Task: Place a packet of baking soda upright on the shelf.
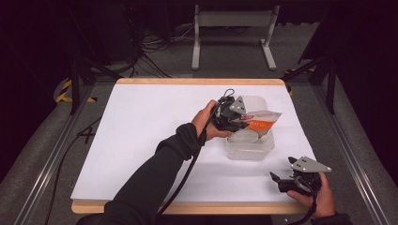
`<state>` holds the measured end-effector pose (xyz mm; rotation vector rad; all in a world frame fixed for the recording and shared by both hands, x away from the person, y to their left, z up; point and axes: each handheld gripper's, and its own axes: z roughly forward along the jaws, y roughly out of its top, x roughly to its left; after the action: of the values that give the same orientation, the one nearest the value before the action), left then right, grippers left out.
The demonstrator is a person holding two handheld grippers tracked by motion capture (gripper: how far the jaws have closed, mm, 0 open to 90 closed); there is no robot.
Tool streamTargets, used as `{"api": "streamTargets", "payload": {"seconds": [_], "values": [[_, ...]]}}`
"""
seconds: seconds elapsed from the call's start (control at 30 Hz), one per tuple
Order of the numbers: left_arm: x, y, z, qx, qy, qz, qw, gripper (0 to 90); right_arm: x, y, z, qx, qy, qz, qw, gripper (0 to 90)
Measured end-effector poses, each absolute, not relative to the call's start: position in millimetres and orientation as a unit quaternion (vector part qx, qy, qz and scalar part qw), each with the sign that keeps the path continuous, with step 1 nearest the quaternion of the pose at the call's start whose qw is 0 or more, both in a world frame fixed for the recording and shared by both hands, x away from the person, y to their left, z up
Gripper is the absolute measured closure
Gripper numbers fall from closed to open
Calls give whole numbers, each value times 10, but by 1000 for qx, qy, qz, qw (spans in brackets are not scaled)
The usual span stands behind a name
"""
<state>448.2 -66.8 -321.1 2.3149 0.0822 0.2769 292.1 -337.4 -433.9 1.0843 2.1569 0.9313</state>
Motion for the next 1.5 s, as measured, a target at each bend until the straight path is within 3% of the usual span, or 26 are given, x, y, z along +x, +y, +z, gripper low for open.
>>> {"api": "streamTargets", "payload": {"seconds": [0.8, 1.5], "values": [[4322, -201, -3110, 909, 76, 179, 368, 221, 2882, -3342, -4245, 395, 792, 378, 271, 138], [4040, 605, -3510, 912, 106, 215, 334, 123, 2900, -3298, -4260, 374, 800, 380, 276, 136]]}}
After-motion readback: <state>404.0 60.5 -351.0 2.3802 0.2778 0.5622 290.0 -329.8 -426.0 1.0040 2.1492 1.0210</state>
